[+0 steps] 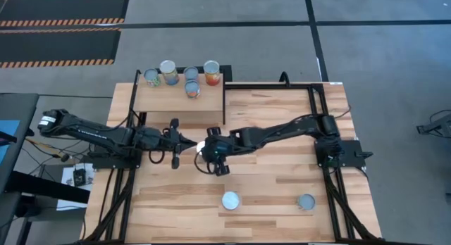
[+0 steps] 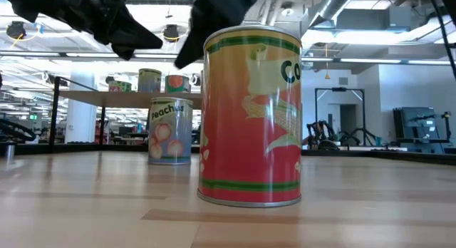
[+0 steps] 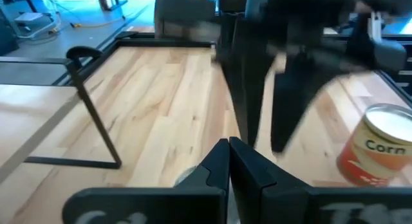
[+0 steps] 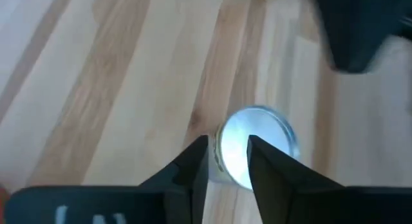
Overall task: Pick and place cans onto a shelf
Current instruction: Put the light blue can on the shelf aligned with the other light blue can
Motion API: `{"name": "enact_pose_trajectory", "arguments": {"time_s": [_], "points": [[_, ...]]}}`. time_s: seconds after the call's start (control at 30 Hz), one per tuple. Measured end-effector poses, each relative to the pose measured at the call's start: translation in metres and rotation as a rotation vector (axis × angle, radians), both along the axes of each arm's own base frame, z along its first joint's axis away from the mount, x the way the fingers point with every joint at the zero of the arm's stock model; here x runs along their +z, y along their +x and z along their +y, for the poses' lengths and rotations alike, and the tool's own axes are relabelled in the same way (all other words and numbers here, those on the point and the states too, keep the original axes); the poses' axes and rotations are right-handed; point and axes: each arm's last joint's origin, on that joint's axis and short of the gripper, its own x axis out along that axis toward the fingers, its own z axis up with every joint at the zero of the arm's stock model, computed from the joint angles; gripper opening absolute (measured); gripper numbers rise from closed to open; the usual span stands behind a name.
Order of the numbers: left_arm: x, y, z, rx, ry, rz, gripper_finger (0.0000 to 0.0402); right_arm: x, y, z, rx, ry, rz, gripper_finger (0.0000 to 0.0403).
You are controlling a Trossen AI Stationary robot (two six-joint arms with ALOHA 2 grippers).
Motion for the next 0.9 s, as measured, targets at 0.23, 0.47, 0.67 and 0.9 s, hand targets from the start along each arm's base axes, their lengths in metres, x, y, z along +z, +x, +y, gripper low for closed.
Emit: {"name": "enact_pose_trajectory", "arguments": {"time_s": [0.23, 0.47, 0.67, 0.9], "points": [[-0.004, 0.002, -0.011, -0.065, -0.004, 0.022, 0.0, 0.004, -0.038, 0.019, 0.023, -0.059, -0.068, 0.0043], [-0.02, 0.018, -0.023, -0.056, -0.034, 0.126, 0.0, -0.023, -0.092, -0.009, -0.051, 0.0, -0.245, 0.0016], [-0.025, 0.035, -0.027, -0.055, 0.008, 0.195, 0.0029, -0.028, -0.135, -0.043, -0.188, 0.078, -0.451, 0.0009], [-0.03, 0.042, -0.028, -0.034, 0.086, 0.274, 0.0082, -0.039, -0.161, -0.051, -0.224, 0.102, -0.524, 0.0008]]}}
